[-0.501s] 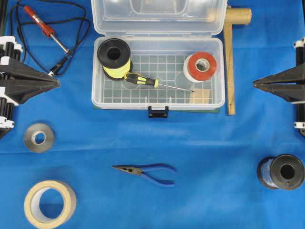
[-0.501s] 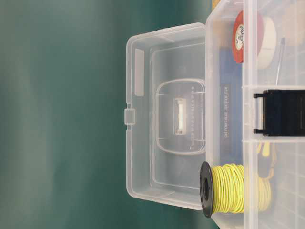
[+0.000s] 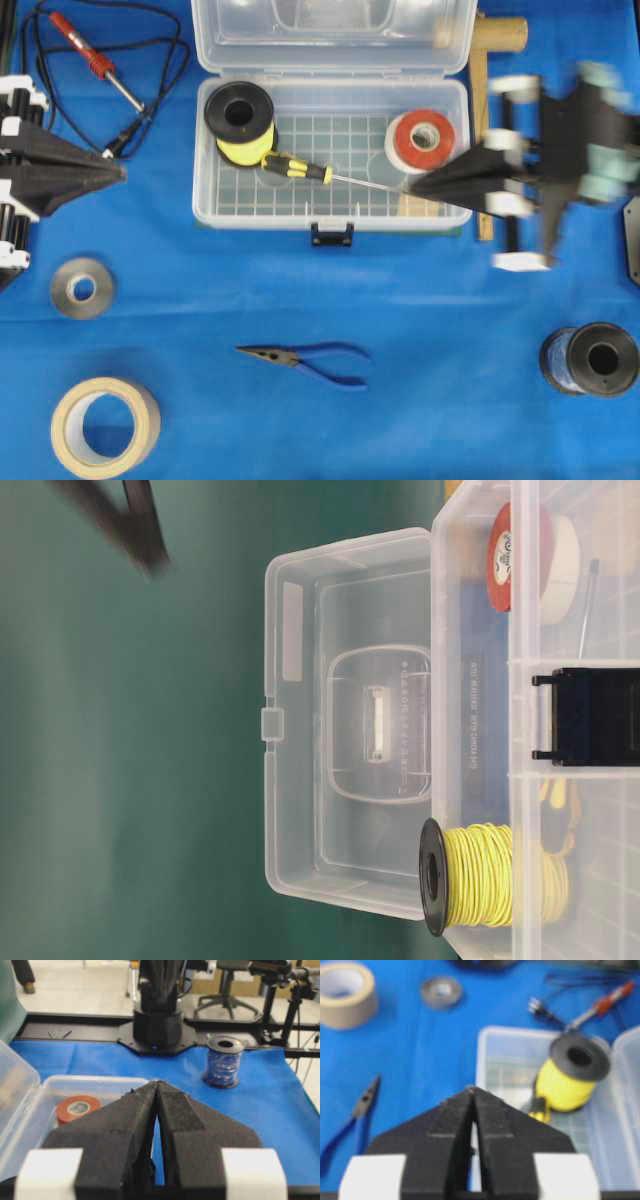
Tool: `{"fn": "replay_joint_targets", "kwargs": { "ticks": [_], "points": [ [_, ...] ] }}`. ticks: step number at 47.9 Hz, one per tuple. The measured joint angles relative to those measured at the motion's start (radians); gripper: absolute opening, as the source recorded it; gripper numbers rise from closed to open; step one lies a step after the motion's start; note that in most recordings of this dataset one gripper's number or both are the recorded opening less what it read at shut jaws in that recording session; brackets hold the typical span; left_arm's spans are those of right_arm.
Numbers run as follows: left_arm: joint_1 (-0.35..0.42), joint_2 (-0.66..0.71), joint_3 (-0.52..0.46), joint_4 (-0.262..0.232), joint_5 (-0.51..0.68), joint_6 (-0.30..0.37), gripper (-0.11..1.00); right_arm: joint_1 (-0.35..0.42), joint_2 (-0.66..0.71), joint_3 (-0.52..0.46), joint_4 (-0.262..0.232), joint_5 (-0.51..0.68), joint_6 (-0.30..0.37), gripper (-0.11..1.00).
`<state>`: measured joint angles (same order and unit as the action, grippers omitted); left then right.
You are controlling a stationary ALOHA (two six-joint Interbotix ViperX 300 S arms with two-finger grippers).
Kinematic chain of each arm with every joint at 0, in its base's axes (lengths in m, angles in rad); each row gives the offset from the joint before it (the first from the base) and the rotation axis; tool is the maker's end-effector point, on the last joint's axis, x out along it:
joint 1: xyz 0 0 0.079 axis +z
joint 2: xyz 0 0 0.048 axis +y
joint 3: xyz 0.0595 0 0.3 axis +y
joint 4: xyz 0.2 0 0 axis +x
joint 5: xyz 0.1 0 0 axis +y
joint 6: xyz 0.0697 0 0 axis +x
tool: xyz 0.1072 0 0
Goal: Pick the screwdriver from the toolbox among several items.
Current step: 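Move the right gripper over the toolbox toward the screwdriver handle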
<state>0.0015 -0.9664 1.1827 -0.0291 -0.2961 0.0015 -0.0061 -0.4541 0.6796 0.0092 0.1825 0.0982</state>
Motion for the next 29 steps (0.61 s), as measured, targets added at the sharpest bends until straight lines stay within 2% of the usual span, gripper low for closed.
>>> {"fn": "replay_joint_targets", "kwargs": {
  "ticks": [6,8,11,13,21,24,29],
  "points": [
    [0.000,0.002,0.000,0.000,-0.002,0.003,0.00,-0.031,0.164,-0.172,-0.002,0.143,0.080,0.02],
    [0.000,0.000,0.002,0.000,-0.003,0.005,0.00,-0.044,0.221,-0.225,0.000,0.190,0.117,0.07],
    [0.000,0.002,0.002,0.000,-0.005,0.005,0.00,-0.067,0.291,-0.295,-0.002,0.258,0.160,0.20],
    [0.000,0.002,0.000,0.000,-0.009,0.005,0.00,-0.084,0.339,-0.348,-0.003,0.305,0.195,0.33],
    [0.000,0.002,0.002,0.000,-0.025,0.005,0.00,-0.120,0.476,-0.479,-0.035,0.425,0.272,0.75],
    [0.000,0.002,0.002,0.000,-0.028,0.005,0.00,-0.133,0.523,-0.503,-0.043,0.446,0.293,0.80],
    [0.000,0.002,0.000,0.000,-0.035,0.005,0.00,-0.158,0.603,-0.522,-0.051,0.459,0.334,0.78]
  ]
}}
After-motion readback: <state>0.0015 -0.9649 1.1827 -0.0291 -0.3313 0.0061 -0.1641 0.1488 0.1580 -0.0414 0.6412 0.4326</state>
